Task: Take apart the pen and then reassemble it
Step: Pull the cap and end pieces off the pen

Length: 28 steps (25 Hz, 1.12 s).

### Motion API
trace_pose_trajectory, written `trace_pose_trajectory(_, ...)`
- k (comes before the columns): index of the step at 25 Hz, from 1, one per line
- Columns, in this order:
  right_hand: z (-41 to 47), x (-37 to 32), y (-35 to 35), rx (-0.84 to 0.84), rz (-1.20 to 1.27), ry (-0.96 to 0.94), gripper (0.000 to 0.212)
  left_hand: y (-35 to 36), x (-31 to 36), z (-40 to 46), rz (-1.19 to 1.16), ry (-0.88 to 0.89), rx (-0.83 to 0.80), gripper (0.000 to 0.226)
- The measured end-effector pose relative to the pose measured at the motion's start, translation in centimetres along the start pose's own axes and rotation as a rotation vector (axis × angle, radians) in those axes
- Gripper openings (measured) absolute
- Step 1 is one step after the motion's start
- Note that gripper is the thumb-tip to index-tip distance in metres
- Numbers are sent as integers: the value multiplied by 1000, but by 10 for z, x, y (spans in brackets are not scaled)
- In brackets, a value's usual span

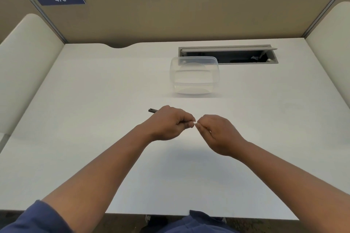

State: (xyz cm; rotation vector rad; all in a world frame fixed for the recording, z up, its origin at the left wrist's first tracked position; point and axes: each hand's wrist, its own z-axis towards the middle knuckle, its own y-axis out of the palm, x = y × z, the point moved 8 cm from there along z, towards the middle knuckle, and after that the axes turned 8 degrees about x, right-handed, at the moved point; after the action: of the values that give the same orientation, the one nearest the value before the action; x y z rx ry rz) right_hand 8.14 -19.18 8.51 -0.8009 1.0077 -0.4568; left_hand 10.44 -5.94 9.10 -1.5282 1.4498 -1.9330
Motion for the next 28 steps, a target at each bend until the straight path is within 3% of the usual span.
trace_pose_trajectory(2,-5,15,16,-159,512,515,33,-2,3,1,140,97,92,26)
trace_pose_trajectory(4,-19,16,28,-261,927,894,30,-3,10,-2,224,183,179,24)
trace_pose_trajectory(7,-27,12,31,-366,1085,1021,29,-7,16,-8,319,288,314,20)
trace_pose_trajectory(9,-24,11,29,-317,994,913,33,-6,13,-9,303,295,317,20)
trace_pose_trajectory(13,-17,10,21,-91,755,635,40,-5,9,-3,133,175,111,21)
trace_pose_trajectory(18,-9,-15,-4,53,-214,-279,21,3,-6,-6,-111,-160,-159,20)
trace_pose_trajectory(20,-12,-14,-6,96,-306,-322,17,4,-5,-6,-126,-160,-149,21)
trace_pose_trajectory(22,-8,-4,-6,57,-57,15,24,0,1,-3,-43,-32,-24,22)
trace_pose_trajectory(25,-18,12,18,-164,707,731,30,-5,9,-4,168,142,143,26)
trace_pose_trajectory(26,-22,11,24,-218,870,863,31,-6,10,-5,221,179,176,27)
trace_pose_trajectory(28,-24,10,28,-294,993,934,31,-6,12,-8,281,232,231,26)
